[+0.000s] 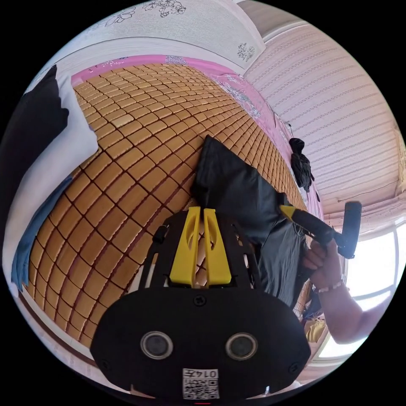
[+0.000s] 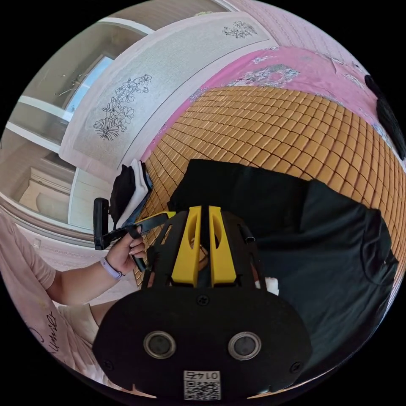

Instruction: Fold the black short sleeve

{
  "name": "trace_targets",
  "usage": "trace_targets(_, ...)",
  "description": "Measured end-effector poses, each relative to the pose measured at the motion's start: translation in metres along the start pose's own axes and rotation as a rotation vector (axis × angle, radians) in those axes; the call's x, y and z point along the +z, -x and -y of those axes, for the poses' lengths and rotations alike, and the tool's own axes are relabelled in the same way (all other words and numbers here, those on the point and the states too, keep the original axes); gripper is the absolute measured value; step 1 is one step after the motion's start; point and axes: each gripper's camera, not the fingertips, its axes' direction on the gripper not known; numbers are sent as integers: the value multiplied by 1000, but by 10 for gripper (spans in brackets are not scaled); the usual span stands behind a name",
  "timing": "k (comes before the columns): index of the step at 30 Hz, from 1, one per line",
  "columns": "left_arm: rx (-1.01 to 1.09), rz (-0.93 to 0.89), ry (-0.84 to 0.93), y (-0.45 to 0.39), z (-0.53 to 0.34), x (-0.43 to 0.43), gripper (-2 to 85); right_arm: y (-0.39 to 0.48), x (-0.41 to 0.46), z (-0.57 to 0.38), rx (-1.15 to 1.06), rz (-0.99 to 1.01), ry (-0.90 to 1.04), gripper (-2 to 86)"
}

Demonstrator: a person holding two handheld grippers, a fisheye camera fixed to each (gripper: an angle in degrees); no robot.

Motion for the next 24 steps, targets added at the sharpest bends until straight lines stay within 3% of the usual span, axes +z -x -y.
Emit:
trace_targets(9, 33, -19, -15, -10, -8, -15, 35, 84, 111, 82, -228, -191, 93, 90)
trace_targets(14, 76, 54, -43, -24, -10, -23, 48, 98, 128, 88, -289, -358, 109, 32)
trace_targets(18, 48, 43, -44, -29, -9, -27, -4, 100, 120, 94, -283, -315, 119, 9)
trace_targets(24, 21, 54, -79, -34, -16, -36, -2, 101, 111, 95, -263, -252, 106, 6)
